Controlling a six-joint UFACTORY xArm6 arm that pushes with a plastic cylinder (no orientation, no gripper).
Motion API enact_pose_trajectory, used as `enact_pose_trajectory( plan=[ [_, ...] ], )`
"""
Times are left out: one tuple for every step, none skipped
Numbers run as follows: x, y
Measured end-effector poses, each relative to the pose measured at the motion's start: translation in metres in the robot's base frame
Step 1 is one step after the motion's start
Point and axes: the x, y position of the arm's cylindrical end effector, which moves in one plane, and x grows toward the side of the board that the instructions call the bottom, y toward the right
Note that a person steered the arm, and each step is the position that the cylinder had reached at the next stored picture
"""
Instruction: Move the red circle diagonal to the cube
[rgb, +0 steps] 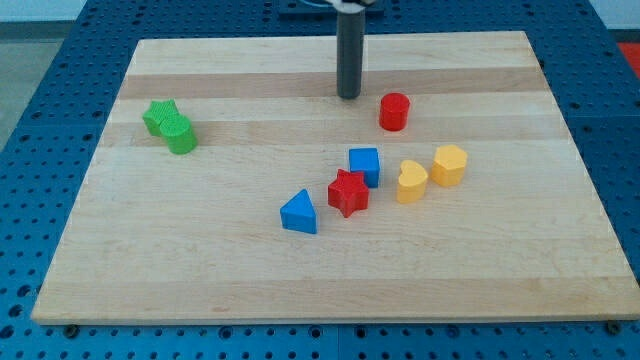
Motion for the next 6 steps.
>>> enact_pose_trajectory(
  plan=[
    [0.02, 0.002],
    [0.02, 0.034],
    [0.02, 0.071],
    [0.02, 0.109],
    [0.02, 0.147],
    [0.02, 0.184]
  ],
)
